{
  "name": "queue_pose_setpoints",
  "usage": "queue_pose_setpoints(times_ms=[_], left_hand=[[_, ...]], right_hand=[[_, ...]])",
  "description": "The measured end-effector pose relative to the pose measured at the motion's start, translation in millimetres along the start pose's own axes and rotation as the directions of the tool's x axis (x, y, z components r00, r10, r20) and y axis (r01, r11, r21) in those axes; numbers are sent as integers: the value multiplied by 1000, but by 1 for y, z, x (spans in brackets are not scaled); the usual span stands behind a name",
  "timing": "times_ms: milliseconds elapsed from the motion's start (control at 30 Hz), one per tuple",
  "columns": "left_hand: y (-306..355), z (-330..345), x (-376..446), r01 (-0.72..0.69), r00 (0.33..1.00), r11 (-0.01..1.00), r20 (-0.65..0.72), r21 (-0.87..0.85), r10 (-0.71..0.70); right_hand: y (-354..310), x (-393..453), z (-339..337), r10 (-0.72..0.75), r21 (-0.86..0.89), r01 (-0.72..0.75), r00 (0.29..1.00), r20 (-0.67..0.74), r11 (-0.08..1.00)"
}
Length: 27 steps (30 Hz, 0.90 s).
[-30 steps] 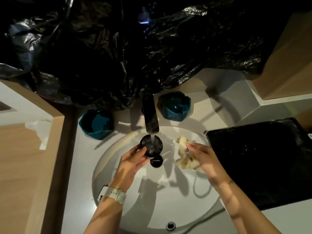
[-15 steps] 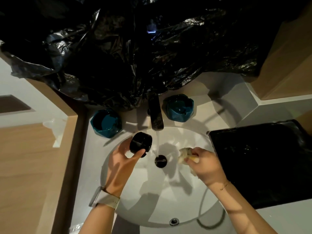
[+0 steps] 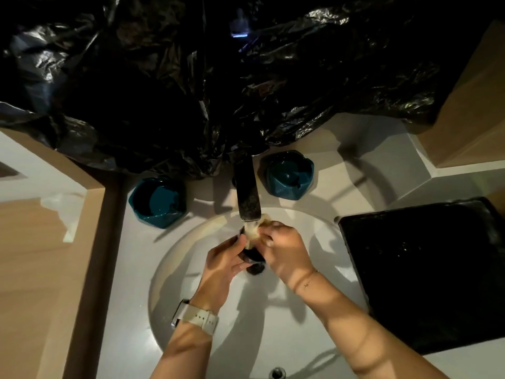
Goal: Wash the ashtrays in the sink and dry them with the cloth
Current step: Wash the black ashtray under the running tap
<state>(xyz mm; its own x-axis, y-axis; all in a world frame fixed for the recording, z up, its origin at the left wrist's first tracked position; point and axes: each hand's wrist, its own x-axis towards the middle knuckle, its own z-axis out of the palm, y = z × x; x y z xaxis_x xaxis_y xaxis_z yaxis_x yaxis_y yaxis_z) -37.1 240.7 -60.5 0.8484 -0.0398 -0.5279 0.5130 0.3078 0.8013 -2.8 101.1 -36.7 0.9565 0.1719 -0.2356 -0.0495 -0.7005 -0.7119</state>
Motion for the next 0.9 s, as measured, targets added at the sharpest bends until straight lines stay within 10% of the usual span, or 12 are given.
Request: queue_pose_setpoints(times_ms=[233,433,633,767,900], left_hand=[[-6,0,1,-20,998,999,-55,36,22],[-7,7,6,52,996,998,-73,-34,-54],[10,1,16,156,981,988,-115,-12,-157],[6,14,17,158,979,985,-120,-68,-165],[10,12,19,150,979,981,-122,-123,-165]], right_hand=[[14,10,-6,-74,-183,150,927,367,972],[13,16,-2,-185,-97,197,976,118,976],[17,18,-14,-134,34,131,913,385,991],[14,29,-8,-121,-370,185,974,190,910],[9,23,-3,-206,-24,208,976,70,978]])
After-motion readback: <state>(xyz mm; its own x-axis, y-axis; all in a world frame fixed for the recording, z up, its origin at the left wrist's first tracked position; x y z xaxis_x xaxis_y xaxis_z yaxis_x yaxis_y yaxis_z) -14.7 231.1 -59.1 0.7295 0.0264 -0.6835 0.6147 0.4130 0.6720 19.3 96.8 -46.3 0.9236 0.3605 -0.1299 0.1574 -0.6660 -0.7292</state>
